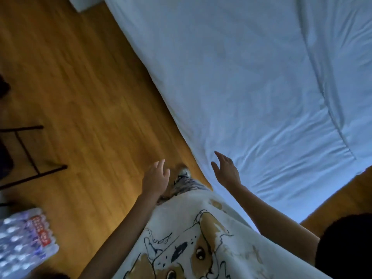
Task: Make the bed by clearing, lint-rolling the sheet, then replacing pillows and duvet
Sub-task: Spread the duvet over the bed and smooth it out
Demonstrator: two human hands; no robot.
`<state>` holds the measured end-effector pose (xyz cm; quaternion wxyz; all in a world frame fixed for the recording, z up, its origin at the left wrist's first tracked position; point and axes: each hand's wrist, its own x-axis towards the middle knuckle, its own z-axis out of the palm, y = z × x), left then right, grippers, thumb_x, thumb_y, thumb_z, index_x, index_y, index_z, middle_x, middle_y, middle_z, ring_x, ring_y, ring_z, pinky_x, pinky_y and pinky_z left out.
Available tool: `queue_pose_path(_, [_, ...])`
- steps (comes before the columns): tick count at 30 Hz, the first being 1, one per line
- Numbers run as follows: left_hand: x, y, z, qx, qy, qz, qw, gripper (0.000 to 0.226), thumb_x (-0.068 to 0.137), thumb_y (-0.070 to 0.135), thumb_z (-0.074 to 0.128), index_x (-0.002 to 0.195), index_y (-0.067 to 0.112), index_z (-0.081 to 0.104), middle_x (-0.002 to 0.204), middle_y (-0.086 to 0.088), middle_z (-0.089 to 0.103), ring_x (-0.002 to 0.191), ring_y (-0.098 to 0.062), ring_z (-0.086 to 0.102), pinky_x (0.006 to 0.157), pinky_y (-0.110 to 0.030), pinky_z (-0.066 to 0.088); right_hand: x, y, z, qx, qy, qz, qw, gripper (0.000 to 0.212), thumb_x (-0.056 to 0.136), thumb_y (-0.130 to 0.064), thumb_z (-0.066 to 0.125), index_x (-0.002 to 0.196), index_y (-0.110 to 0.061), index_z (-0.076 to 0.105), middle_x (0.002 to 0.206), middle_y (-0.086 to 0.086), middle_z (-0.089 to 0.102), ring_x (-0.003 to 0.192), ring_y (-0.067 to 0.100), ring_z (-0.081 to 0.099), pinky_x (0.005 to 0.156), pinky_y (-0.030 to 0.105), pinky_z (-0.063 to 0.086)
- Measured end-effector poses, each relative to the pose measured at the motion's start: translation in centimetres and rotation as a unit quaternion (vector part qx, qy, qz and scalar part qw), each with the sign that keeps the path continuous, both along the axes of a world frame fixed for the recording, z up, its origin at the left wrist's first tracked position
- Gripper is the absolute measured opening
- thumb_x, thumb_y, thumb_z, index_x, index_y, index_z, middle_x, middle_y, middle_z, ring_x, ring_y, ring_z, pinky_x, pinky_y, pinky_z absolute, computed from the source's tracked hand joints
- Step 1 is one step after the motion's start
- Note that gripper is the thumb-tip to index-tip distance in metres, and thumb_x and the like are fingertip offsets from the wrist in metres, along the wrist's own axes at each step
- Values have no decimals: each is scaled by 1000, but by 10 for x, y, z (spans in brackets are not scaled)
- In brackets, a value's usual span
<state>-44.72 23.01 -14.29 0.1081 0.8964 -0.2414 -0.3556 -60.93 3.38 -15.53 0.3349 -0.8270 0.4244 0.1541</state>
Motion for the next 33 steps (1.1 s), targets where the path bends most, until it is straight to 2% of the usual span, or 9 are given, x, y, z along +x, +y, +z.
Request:
queue_pose_path(3, [54,1,11,6,-8,11,1000,49,103,33,40,148,15,36,150,-8,41,136,-23,39,106,-37,37,51,-4,12,13,-4,15,1000,52,101,-38,41,149,-21,30,152,0,37,140,21,30,107,39,36])
queue_pose_path(9, [174,12,26,30,-11,105,994,51,102,37,40,148,13,37,147,-10,44,134,-28,41,106,-43,38,170,-21,28,19,-37,10,999,52,101,-40,40,148,-21,31,153,0,35,141,19,29,111,40,33])
queue_pose_path(17, [369,16,31,2,-18,156,988,51,103,35,37,149,15,34,153,-6,37,139,-26,36,111,-45,35,381,-45,40,21,-37,24,999,53,100,-47,36,148,-26,30,155,-3,30,143,20,27,115,46,29])
queue_pose_path(21, [475,16,36,0,5,148,989,54,103,35,40,151,12,31,154,-8,34,140,-25,34,112,-42,33,481,-58,45,-3,-32,-3,999,53,100,-47,38,148,-27,30,155,-3,31,141,20,30,113,43,30])
queue_pose_path(25, [597,9,48,-7,-17,111,994,50,102,31,41,149,15,35,152,-6,39,139,-24,37,111,-41,35,585,-65,56,5,-28,-33,999,53,100,-44,40,148,-24,31,154,0,32,140,21,31,113,42,30])
queue_pose_path(33, [801,-58,63,-21,-8,66,998,50,102,31,44,149,15,36,151,-7,41,137,-25,39,110,-40,36,794,-78,66,41,-39,-67,996,50,98,-44,42,144,-28,35,150,-1,37,135,21,38,111,43,35])
